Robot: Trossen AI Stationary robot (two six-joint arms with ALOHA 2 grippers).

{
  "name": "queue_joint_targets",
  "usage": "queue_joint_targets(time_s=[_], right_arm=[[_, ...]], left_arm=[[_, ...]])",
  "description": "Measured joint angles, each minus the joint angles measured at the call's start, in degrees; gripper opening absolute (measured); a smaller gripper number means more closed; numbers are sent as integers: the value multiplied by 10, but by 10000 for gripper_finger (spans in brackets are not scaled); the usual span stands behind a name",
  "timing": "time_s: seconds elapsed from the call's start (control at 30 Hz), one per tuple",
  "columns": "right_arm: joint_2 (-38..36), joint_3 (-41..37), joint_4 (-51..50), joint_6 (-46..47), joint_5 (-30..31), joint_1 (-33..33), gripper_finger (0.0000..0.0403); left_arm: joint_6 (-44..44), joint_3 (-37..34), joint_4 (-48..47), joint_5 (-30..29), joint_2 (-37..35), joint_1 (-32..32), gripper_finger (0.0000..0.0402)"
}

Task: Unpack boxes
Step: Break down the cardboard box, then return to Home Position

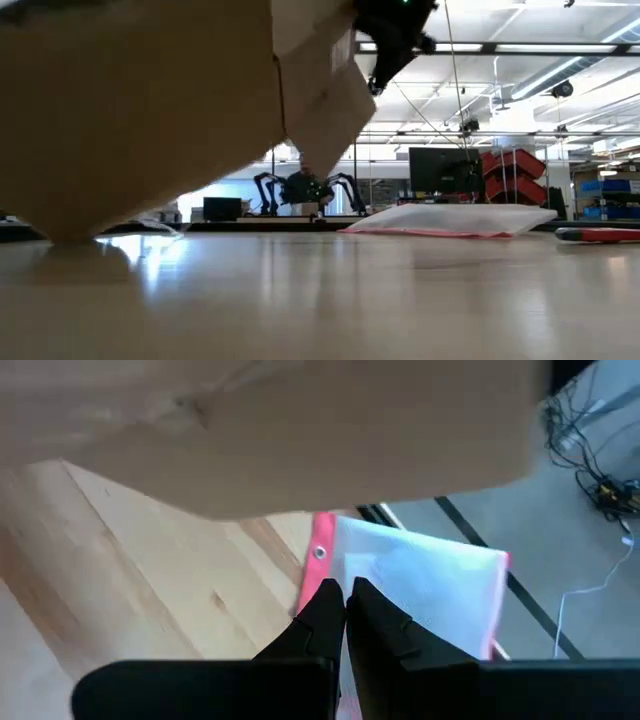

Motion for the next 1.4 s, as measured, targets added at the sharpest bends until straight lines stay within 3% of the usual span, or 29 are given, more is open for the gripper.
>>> queue_joint_targets(time_s=[0.33,0.6,0.77,1.17,1.27,1.4], right_arm=[[-82,15,-16,35,54,0,0],[-98,14,-19,35,74,-1,0],[-89,14,-18,33,74,-1,0],[-79,14,-18,33,44,-1,0],[-79,14,-18,33,12,-1,0],[-81,13,30,26,-26,1,0]], left_arm=[[-59,-160,154,35,2,-22,0],[-64,-232,195,46,1,-47,21],[-82,-249,219,40,1,-62,74],[-125,-250,238,27,1,-68,255],[-142,-250,258,19,1,-68,276],[-172,-250,317,10,0,-68,275]])
